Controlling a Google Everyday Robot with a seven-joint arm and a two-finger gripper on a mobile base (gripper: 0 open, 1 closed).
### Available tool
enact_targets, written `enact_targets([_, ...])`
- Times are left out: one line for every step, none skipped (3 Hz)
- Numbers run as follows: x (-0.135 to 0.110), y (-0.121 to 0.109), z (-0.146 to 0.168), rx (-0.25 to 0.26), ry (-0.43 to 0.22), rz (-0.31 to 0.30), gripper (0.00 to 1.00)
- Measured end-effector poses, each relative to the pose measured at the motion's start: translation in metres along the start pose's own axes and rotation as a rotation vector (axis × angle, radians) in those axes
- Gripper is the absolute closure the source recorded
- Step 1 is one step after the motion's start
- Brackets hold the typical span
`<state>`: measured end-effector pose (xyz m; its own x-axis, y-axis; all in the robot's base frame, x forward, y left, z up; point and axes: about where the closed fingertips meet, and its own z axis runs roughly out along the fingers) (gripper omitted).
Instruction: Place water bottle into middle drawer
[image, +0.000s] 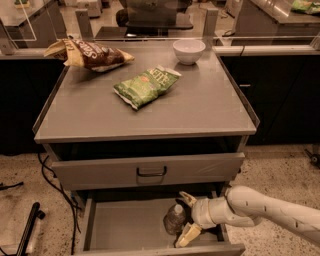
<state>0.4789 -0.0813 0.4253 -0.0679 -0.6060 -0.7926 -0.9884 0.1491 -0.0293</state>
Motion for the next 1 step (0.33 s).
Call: enact_targets([0.0000,0.0000,0.0000,0.000,0.000,0.000,0.00])
